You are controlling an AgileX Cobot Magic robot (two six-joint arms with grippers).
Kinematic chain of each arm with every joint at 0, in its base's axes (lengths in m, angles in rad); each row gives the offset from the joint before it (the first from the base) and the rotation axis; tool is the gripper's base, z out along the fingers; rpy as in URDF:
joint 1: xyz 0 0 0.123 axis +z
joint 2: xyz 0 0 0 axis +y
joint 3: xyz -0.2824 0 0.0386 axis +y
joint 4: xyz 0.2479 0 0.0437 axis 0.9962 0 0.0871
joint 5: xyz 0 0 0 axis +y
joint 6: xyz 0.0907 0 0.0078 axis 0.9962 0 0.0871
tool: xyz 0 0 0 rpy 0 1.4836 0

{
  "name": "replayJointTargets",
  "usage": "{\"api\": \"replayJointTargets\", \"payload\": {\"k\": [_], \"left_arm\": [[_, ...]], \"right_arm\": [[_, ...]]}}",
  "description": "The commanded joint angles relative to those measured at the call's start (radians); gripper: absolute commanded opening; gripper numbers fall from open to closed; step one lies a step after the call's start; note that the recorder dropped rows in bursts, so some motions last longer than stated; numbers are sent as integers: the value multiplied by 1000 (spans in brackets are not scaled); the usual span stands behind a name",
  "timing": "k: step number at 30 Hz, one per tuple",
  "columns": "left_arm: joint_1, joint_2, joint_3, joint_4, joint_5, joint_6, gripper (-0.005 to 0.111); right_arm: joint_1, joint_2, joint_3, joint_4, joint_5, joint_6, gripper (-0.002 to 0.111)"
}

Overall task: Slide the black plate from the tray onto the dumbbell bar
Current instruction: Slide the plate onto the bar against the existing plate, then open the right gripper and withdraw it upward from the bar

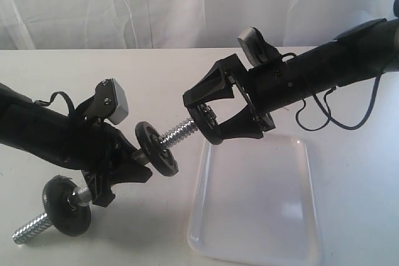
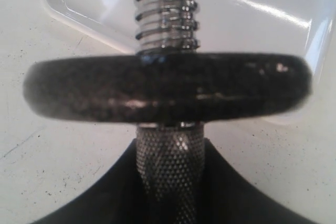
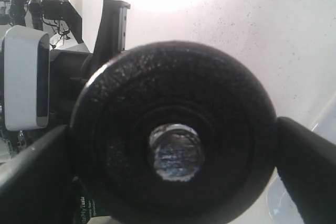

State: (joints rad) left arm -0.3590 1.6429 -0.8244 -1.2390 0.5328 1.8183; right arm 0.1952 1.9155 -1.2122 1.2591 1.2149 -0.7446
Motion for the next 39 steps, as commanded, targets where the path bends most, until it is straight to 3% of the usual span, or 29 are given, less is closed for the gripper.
{"api": "replayJointTargets", "payload": {"k": [1, 4, 6, 9, 13, 15, 31, 39], "left_arm": [[-3, -49, -24, -157, 153, 48, 0], [-3, -49, -24, -157, 153, 48, 0], [-3, -49, -24, -157, 153, 48, 0], [-3, -49, -24, -157, 153, 48, 0], [-3, -49, -24, -157, 153, 48, 0], [-3, -49, -24, -157, 153, 48, 0], [-3, -49, -24, -157, 151, 48, 0], [-3, -49, -24, -157, 151, 48, 0]], "right_arm": [[11, -7, -13, 86, 6, -28, 0], [13, -7, -13, 132, 6, -95, 2], [13, -7, -13, 157, 6, -107, 12], [13, -7, -13, 160, 6, -107, 37], [13, -7, -13, 158, 6, -107, 80], [13, -7, -13, 157, 6, -107, 88], [13, -40, -13, 157, 6, -103, 90], [13, -40, -13, 192, 6, -78, 103]]}}
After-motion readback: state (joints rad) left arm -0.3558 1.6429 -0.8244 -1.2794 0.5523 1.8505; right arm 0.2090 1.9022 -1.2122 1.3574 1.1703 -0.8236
